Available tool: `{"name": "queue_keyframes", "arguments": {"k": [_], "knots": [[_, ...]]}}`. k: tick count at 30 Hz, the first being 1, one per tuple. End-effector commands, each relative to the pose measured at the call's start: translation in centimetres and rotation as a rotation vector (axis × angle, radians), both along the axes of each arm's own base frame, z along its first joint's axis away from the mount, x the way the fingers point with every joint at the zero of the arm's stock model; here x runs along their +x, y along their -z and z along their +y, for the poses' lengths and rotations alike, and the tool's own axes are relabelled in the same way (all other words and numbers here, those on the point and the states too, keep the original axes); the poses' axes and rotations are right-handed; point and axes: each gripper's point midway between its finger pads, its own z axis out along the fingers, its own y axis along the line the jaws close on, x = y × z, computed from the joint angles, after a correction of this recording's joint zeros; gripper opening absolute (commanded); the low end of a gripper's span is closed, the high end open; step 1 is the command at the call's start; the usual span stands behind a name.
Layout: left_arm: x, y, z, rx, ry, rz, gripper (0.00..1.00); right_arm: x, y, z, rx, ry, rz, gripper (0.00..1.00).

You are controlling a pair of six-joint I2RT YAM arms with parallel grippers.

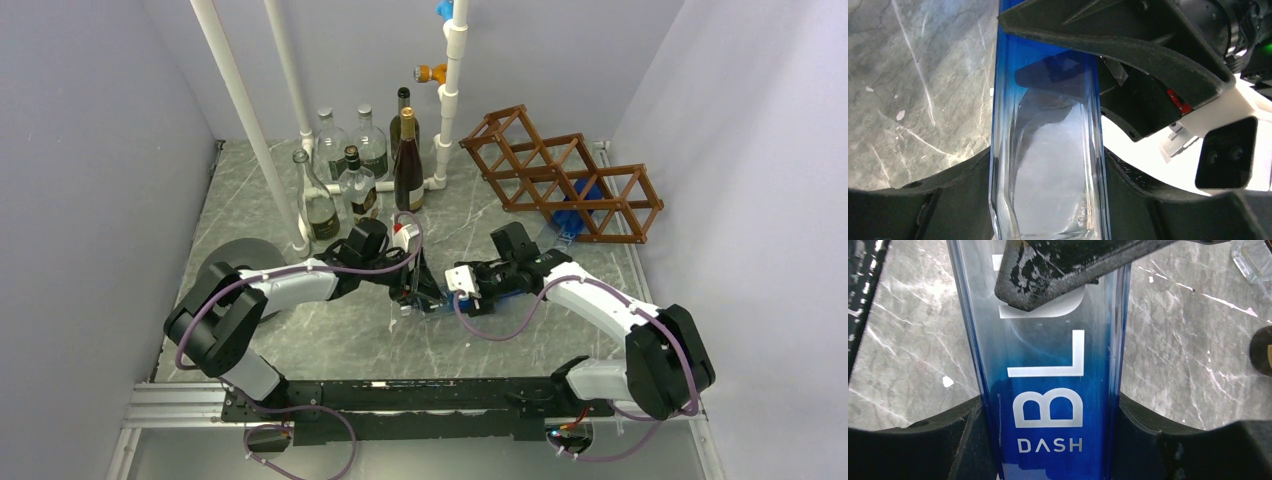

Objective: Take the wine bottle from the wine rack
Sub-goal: Pick up the wine bottle from the wine rack.

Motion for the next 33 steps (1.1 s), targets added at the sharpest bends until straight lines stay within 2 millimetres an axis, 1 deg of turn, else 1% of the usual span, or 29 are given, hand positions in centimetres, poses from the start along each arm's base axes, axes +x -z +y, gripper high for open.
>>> {"name": "queue_keyframes", "arguments": {"k": [1,5,6,7,10,13,14,16,19,26,30,33], "knots": [[0.9,-8.1,-1.4,-0.228,0.076,-0.288,0.72,-1.4,-2.3,0.8,0.101,-0.038,0.081,0.00],[0.9,-8.1,-1.2,-0.223,0.069,-0.300,0.82,-1.4,-2.6,0.6,0.125,-0.030,0.098,0.00],[0.9,-8.1,-1.1,-0.222,0.067,-0.305,0.83,-1.4,-2.6,0.5,0.128,-0.028,0.102,0.00],[0.8,-8.1,-1.1,-0.221,0.066,-0.307,0.87,-1.4,-2.7,0.5,0.130,-0.028,0.105,0.00],[0.9,-8.2,-0.9,-0.213,0.060,-0.322,0.90,-1.5,-2.8,0.5,0.139,-0.030,0.112,0.00],[1.3,-8.4,-0.4,-0.192,0.031,-0.360,0.92,-1.4,-3.3,0.4,0.156,-0.025,0.118,0.00],[1.5,-8.6,-0.2,-0.185,0.018,-0.377,0.96,-1.4,-3.4,0.3,0.162,-0.023,0.119,0.00],[1.9,-9.2,0.3,-0.175,-0.014,-0.424,0.99,-1.4,-3.7,0.2,0.175,-0.017,0.124,0.00],[2.3,-10.5,0.8,-0.171,-0.052,-0.496,0.99,-1.4,-4.0,0.1,0.191,-0.009,0.131,0.00],[3.2,-11.7,2.0,-0.153,-0.143,-0.585,0.99,-1.2,-5.0,-0.3,0.227,0.003,0.143,0.00],[4.1,-12.9,3.3,-0.146,-0.240,-0.658,1.00,-1.3,-5.4,-0.7,0.242,0.007,0.147,0.00],[4.4,-14.0,4.1,-0.136,-0.287,-0.712,0.99,-1.2,-5.7,-0.8,0.258,0.018,0.149,0.00]]}}
